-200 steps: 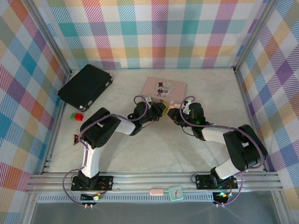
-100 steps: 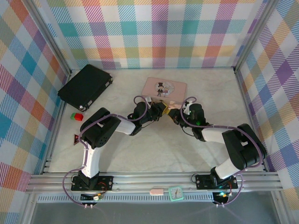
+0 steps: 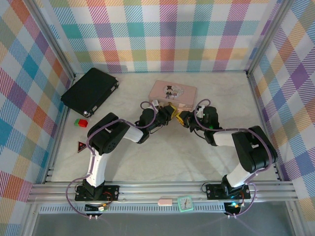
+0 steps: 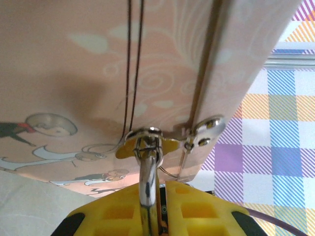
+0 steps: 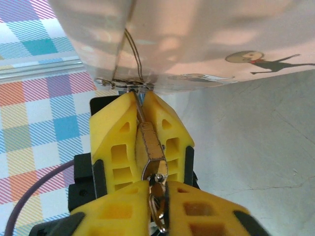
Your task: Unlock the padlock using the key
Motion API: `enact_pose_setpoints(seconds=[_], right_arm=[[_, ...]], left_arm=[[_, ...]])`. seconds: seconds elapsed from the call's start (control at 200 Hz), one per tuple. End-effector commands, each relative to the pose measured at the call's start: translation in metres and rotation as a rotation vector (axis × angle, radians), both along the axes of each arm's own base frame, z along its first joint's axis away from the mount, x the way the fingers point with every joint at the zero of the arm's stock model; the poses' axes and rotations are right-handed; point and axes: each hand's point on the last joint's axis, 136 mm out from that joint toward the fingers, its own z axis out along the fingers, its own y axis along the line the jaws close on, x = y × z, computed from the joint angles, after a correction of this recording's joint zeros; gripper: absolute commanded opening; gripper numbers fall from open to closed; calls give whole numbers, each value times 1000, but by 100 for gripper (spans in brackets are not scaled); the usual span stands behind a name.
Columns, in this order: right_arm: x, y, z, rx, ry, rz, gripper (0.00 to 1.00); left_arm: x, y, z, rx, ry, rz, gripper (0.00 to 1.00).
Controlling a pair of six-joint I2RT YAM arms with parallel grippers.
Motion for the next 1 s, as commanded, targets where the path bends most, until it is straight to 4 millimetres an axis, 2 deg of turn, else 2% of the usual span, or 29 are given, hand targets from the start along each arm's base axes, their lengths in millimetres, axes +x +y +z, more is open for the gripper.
enact_pose_setpoints(seconds=[0.0, 0.14, 0.35, 0.575, 0.805, 0.87, 0.995], right_arm=[[1, -6, 20, -54, -66, -9, 27], [-8, -15, 13, -120, -54, -23, 34], [-7, -13, 3, -109, -49, -22, 30], [-2, -3, 8, -80, -93, -11, 22], [1, -2, 3, -68, -89, -25, 6], [1, -1, 4, -63, -89, -22, 7], [0, 6, 5, -55, -90, -7, 15]], left_arm=[[-9, -10, 39, -78, -111, -47, 0], [-6, -10, 37, -71, -94, -38, 0], [-6, -9, 38, -65, -89, -35, 0], [-6, -9, 38, -64, -80, -31, 0], [-8, -9, 39, -69, -79, -30, 0], [-8, -9, 38, -70, -76, -31, 0], [-9, -10, 37, -76, -68, -29, 0]])
